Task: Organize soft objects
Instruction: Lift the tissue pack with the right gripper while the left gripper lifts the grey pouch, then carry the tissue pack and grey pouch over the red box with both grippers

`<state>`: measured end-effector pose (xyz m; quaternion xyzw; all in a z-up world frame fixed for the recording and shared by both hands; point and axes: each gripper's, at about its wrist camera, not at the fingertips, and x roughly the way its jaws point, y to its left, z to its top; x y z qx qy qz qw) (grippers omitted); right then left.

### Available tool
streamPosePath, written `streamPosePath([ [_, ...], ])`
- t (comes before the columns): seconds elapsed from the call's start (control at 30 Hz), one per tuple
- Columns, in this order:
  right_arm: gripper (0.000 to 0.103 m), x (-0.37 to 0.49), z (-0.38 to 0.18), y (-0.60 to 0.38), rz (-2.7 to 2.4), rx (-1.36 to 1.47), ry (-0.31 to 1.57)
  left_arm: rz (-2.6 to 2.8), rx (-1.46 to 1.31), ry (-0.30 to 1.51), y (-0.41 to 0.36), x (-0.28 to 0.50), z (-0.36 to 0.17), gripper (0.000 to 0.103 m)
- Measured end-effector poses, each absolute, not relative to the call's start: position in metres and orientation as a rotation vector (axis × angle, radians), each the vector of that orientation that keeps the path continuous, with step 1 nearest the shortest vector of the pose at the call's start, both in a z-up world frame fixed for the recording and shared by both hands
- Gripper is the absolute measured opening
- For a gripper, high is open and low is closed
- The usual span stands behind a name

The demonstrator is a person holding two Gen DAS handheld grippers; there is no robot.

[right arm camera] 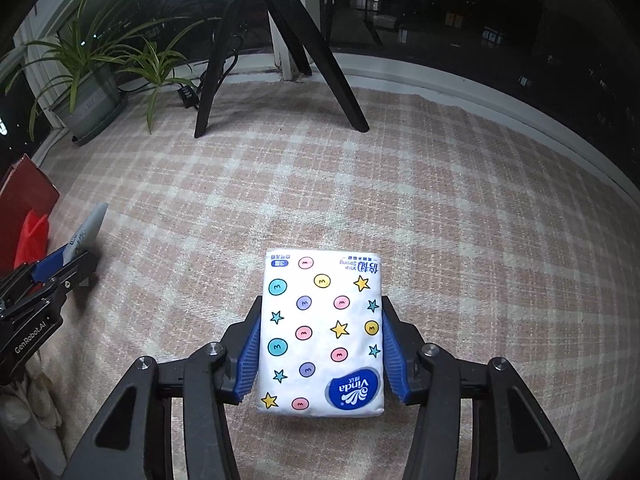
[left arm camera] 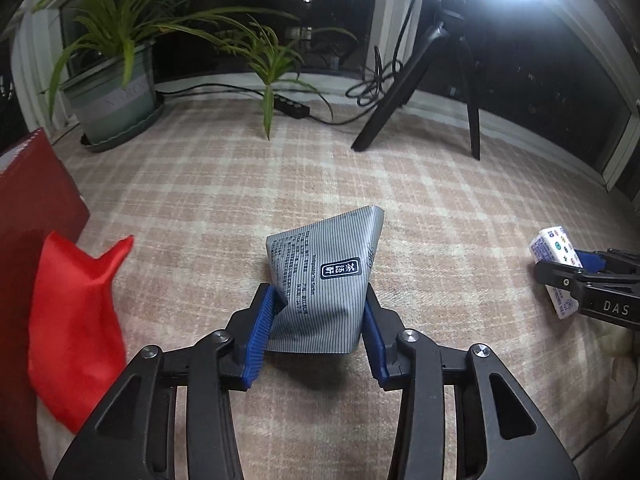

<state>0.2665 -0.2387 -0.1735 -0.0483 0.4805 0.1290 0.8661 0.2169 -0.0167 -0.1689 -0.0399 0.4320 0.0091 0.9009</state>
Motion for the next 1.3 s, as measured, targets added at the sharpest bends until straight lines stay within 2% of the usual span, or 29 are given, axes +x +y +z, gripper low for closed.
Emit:
streamPosePath([
  [0.63, 0.048, 0.205, -0.111, -0.218, 0.358, -0.172, 0.857, -0.006, -0.112, 0.806, -0.02, 0.171, -0.113, 0.04],
  [1.3, 0.048, 0.118, -0.042, -0.161, 0.552, -0.28, 0.7, 0.095, -0.143, 0.669, 0.008, 0.064, -0.047, 0.041],
])
